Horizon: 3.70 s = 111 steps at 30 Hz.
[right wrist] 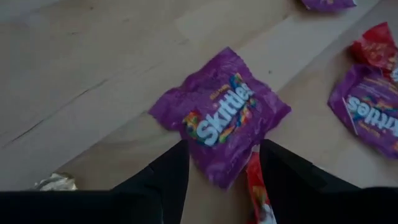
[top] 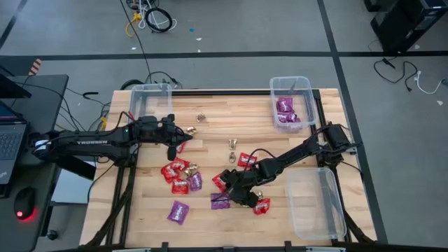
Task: Sort candy
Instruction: Put the purple candy into the top right transparent bin
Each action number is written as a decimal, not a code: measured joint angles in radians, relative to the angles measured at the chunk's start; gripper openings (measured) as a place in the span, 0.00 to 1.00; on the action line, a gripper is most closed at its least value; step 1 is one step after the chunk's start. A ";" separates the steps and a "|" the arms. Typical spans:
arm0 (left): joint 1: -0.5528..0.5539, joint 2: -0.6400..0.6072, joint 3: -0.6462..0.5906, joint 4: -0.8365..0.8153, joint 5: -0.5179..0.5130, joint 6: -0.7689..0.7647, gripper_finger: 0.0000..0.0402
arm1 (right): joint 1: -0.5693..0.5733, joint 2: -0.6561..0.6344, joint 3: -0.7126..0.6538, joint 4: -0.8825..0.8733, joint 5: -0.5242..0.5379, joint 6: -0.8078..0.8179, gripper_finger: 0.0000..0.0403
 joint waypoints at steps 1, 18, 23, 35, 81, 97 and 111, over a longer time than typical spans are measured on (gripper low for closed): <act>0.000 0.000 0.000 0.000 0.000 0.000 0.02 | 0.000 0.008 0.002 0.013 0.001 0.000 0.44; -0.005 0.001 0.000 -0.001 -0.021 0.001 0.02 | -0.013 0.041 0.002 0.000 -0.001 0.004 0.33; -0.005 0.001 0.000 -0.001 -0.021 0.002 0.02 | -0.016 0.042 0.002 -0.010 -0.003 0.004 0.21; -0.005 0.001 0.000 -0.002 -0.022 0.004 0.02 | -0.018 0.042 0.002 -0.029 0.007 0.088 0.01; -0.005 0.002 -0.055 0.175 -0.013 -0.030 0.02 | -0.053 -0.556 0.000 -0.430 0.649 0.642 0.00; -0.005 0.001 -0.055 0.317 -0.013 -0.030 0.02 | -0.233 -0.820 0.000 -0.828 0.772 1.143 0.00; -0.005 0.001 -0.055 0.351 -0.013 -0.030 0.02 | -0.491 -0.911 0.000 -1.187 0.759 1.358 0.00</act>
